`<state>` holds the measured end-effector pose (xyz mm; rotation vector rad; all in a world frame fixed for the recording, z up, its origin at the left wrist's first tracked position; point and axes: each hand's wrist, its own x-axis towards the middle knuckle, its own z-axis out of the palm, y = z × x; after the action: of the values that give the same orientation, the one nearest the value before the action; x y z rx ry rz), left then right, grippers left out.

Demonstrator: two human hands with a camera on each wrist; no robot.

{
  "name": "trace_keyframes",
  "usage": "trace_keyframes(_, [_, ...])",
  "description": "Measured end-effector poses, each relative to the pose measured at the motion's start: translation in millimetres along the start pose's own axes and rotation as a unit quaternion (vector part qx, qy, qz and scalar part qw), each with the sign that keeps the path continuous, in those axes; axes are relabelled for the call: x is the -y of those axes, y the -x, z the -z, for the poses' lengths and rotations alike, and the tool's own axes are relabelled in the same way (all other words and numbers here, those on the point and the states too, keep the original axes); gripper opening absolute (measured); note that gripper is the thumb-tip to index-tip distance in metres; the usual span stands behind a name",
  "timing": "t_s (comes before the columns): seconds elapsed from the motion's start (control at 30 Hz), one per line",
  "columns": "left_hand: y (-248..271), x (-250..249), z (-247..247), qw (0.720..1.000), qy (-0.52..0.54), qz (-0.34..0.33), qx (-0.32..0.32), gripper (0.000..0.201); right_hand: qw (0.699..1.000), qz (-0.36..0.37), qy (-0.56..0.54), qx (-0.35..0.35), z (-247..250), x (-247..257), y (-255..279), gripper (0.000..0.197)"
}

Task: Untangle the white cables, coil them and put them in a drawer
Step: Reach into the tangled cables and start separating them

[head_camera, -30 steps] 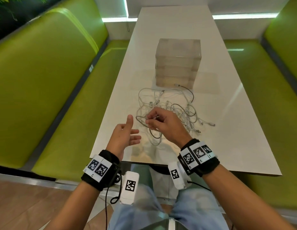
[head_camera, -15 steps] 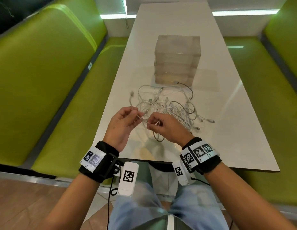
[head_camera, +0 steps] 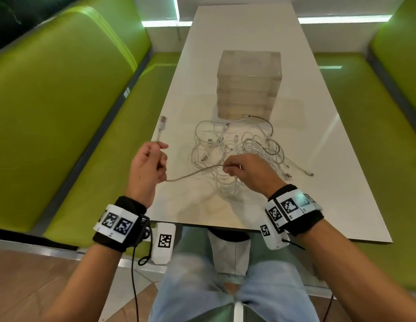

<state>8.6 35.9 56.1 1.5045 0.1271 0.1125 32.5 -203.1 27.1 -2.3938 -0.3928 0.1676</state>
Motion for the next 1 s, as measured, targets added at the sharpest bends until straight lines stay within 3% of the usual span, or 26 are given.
trace_keyframes(0.07, [4, 9, -10, 0.992, -0.119, 0.014, 0.038, 0.022, 0.999, 0.012, -0.049, -0.016, 1, 6, 0, 0.014])
trace_keyframes(0.13, [10, 17, -27, 0.982, -0.167, 0.032, 0.087, 0.017, 0.996, 0.016, -0.085, -0.037, -1, 13, -1, 0.014])
trace_keyframes(0.23, [15, 22, -52, 0.976, -0.153, 0.053, 0.142, 0.037, 0.991, 0.026, -0.115, -0.058, -6, 21, -3, 0.014])
trace_keyframes(0.33, [15, 22, -68, 0.979, -0.115, 0.051, 0.160, 0.022, 0.988, 0.029, -0.133, -0.065, -12, 23, -3, 0.018])
trace_keyframes(0.6, [13, 29, -74, 0.990, -0.100, -0.030, 0.091, 0.019, 0.981, 0.030, -0.180, -0.068, -14, 27, -2, 0.020])
trace_keyframes(0.77, [10, 30, -72, 0.996, -0.018, -0.043, 0.081, 0.023, 0.988, 0.013, -0.146, -0.053, -12, 25, -7, 0.017])
trace_keyframes(0.9, [5, 26, -67, 0.998, -0.004, -0.022, 0.065, 0.022, 0.986, -0.002, -0.157, -0.061, -15, 20, -5, 0.011])
trace_keyframes(1.0, [9, 26, -70, 0.995, 0.027, 0.029, 0.087, 0.024, 0.978, 0.006, -0.182, -0.100, -15, 25, -4, 0.010])
